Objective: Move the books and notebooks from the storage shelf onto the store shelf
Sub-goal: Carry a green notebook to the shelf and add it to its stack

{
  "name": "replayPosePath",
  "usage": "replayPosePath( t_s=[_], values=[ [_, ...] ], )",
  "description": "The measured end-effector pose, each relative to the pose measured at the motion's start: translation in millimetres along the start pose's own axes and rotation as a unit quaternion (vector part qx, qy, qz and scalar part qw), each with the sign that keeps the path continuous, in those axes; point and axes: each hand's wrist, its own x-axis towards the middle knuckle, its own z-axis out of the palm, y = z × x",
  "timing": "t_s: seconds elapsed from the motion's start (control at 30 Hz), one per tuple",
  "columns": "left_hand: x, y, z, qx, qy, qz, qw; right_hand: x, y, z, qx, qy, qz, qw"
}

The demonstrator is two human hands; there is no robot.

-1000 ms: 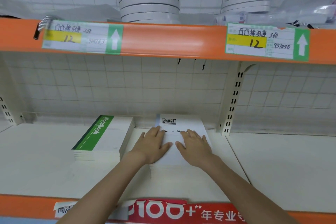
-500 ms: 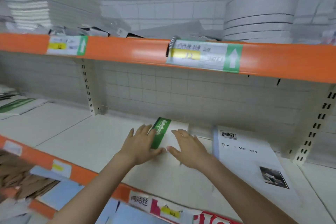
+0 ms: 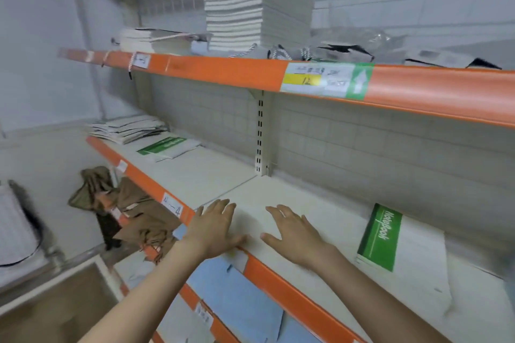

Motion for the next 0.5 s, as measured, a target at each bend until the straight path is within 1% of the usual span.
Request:
replayPosePath(
  t_s=[0.13,0.33,0.5],
  values=[
    [-0.1,-60.3,-2.6,-0.006,-0.001,-0.031,0.999,45.8,-41.6,12.0,0.014,-0.013,-0.025,0.999],
    [9.2,-142.7,-10.2,-0.003,-0.009,-0.063,0.998,110.9,-108.1,26.7,0.018,-0.007,-0.064,0.998],
    [16.4,-204.1,-11.5,0.011,-0.005,-0.071,0.997,154.6,-148.1,36.4,0.006,0.000,-0.069,0.998]
  ],
)
